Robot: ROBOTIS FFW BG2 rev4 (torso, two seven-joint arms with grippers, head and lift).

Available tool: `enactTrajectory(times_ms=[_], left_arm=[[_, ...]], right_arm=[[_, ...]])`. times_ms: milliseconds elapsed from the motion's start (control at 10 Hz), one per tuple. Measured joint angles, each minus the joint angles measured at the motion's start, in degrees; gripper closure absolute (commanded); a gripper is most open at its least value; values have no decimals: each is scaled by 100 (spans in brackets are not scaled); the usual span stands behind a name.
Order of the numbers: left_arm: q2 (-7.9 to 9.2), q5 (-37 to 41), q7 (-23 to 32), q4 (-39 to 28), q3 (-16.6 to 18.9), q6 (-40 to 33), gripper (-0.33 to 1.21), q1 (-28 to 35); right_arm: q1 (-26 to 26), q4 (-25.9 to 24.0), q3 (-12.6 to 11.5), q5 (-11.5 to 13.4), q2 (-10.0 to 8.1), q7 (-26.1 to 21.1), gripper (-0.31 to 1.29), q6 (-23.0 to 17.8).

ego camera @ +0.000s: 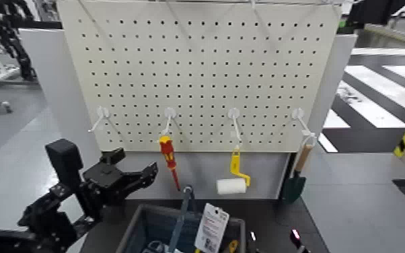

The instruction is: Put the red screwdriver into the crate.

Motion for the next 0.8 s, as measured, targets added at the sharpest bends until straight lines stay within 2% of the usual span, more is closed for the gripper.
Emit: enactTrajectory(times_ms=[800], left_arm=[[-12, 22, -177, 123, 29, 49, 14, 8]], right_arm=[[9, -9, -13, -8, 13, 0, 16, 1]])
